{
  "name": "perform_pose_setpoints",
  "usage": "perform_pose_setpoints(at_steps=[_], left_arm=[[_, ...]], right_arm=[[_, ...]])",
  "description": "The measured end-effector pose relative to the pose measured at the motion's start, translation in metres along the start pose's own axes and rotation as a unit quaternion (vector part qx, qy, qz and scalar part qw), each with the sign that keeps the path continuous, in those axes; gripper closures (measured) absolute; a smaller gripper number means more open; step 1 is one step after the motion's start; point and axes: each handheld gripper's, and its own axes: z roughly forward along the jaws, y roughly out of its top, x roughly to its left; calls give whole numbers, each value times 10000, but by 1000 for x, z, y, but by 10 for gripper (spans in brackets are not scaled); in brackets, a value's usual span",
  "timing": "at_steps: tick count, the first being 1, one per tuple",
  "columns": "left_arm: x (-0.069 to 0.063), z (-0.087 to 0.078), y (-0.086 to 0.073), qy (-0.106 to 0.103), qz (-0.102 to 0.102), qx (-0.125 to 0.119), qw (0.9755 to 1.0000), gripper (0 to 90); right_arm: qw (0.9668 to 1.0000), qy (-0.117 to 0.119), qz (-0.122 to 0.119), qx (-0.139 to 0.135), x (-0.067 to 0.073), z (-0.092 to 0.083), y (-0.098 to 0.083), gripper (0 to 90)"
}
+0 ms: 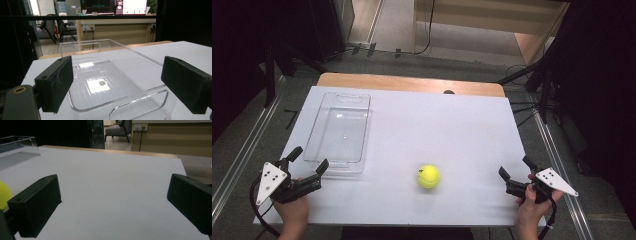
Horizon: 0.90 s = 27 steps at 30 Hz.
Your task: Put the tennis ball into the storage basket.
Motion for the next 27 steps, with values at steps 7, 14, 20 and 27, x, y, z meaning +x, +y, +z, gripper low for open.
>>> perform_pose_setpoints(at_steps=[7, 14, 20, 27], left_arm=[[0, 1, 0, -20, 18, -2, 10000, 113], [-1, 1, -1, -2, 32, 12, 10000, 113], [-1, 1, -1, 3, 56, 36, 10000, 113], [-2, 1, -1, 13, 75, 57, 10000, 113]], right_arm=[[9997, -42, -209, 157, 8, 2, 9, 0], [9988, 122, -345, 318, 17, 5, 19, 0], [9972, 311, -568, 371, 25, 6, 30, 0], [9941, 619, -708, 544, 36, 10, 42, 0]])
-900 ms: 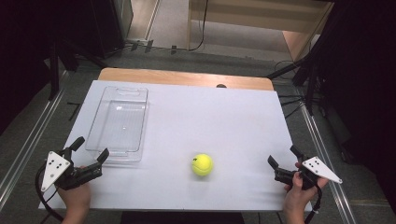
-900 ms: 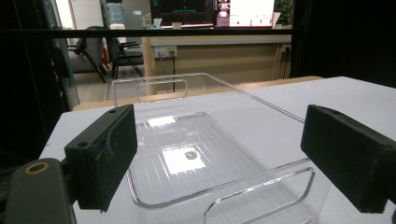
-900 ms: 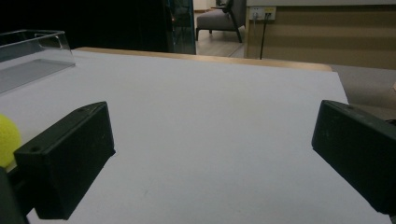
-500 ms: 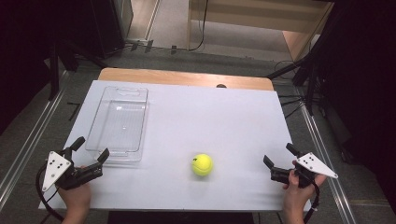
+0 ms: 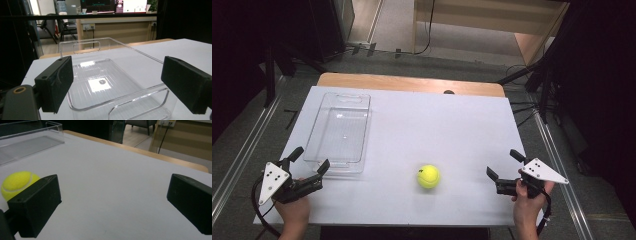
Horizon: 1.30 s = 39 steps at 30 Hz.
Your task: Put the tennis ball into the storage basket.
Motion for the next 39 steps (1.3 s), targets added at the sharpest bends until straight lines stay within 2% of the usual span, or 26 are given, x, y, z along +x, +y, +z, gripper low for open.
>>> perform_pose_setpoints(at_steps=[5, 19, 39], left_arm=[[0, 0, 0, -17, -6, -6, 10000, 113], [0, 1, 0, -26, 8, 6, 10000, 113], [0, 1, 0, -63, -16, 3, 10000, 113]], right_arm=[[9996, 211, -145, 149, 8, 7, 10, 0], [9969, 558, -299, 458, 18, 22, 27, 0], [9889, 1055, -508, 914, 37, 49, 44, 0]])
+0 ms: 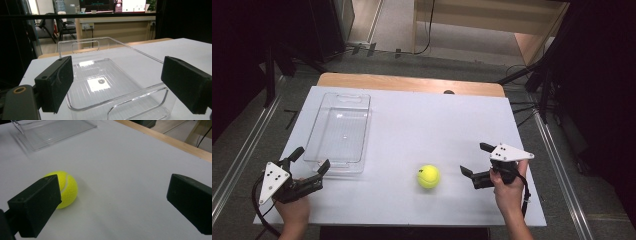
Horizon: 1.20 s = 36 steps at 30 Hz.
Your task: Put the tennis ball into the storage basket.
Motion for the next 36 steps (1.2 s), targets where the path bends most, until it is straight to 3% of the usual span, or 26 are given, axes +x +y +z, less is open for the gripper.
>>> perform_pose_setpoints(at_steps=[21, 36], left_arm=[[0, 0, 0, -8, -8, 2, 10000, 113], [0, 0, 0, -8, -26, 0, 10000, 113]], right_arm=[[9979, 359, -314, 444, 14, 27, 21, 0], [9923, 725, -546, 838, 27, 49, 29, 0]])
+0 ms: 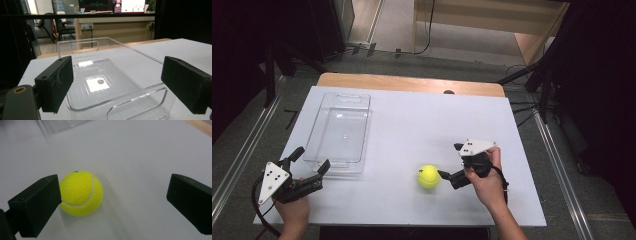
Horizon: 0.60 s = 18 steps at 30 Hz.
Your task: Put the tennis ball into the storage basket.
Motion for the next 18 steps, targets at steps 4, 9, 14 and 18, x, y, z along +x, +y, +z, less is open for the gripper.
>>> perform_pose_setpoints(at_steps=[4, 9, 14, 18], left_arm=[[0, 0, 0, -2, 1, 2, 10000, 113], [0, 0, 0, -25, 0, -1, 10000, 113], [0, 0, 0, -21, -3, 8, 10000, 113], [0, 0, 0, -23, 3, 2, 10000, 113]], right_arm=[[9999, 97, -47, 121, 3, 6, 3, 0], [9995, 180, -77, 246, 4, 12, 4, 0], [9990, 272, -95, 347, 6, 18, 6, 0], [9984, 332, -131, 449, 8, 24, 7, 0]])
